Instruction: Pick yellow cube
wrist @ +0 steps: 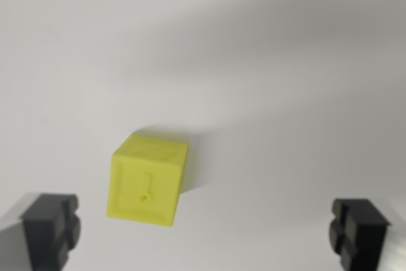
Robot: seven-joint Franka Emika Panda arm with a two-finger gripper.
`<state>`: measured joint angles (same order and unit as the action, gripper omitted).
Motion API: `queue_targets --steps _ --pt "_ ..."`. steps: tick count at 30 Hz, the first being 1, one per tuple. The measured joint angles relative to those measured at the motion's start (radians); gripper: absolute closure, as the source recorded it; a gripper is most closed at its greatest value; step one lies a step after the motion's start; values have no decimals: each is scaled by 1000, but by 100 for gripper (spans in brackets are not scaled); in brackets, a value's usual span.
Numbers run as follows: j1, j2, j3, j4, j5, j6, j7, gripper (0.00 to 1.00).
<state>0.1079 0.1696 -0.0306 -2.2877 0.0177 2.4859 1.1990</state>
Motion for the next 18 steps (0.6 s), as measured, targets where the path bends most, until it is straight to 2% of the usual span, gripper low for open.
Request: queue_targets --steps 18 --pt "54 67 0 -51 0 108 99 0"
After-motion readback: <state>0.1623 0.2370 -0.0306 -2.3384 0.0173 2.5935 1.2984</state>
